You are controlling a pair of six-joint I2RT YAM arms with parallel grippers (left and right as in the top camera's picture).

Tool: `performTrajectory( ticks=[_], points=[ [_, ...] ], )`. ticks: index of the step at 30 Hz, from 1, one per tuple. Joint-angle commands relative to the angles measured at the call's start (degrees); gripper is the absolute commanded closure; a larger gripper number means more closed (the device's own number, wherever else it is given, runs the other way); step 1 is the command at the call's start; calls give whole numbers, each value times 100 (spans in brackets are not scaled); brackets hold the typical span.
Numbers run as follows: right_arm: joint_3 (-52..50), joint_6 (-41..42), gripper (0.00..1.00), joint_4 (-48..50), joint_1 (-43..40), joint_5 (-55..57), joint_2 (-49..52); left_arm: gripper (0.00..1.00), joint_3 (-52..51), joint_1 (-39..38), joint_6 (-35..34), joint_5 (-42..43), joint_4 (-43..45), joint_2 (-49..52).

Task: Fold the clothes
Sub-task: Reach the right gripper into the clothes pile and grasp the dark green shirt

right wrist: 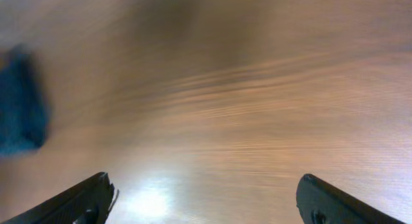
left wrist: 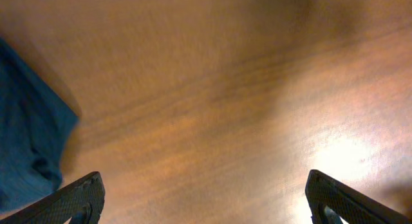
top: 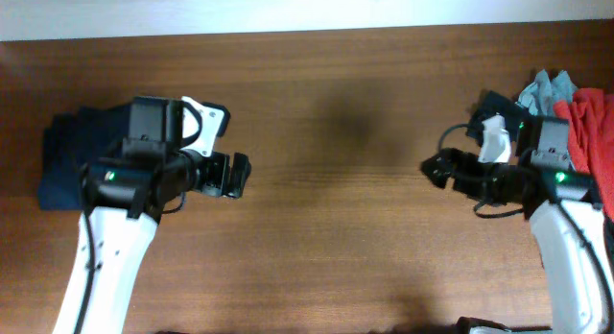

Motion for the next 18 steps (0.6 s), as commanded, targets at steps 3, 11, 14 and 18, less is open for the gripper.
performTrajectory(
  ticks=[3,11,14,18],
  points=[
    [1134,1279,1,-382,-1340,2634,693,1,114,-24,-55,170,-114,339],
    [1436,2221,7,15,-4044,2706,2127,1,114,-24,-55,168,-118,374],
    [1436,2221,9,-136,-4363,2706,2647,1,114,-24,-55,168,-127,374],
    [1436,2218,9,-321,-4478,2940,3272,1,114,-24,-52,164,-125,374]
  ],
)
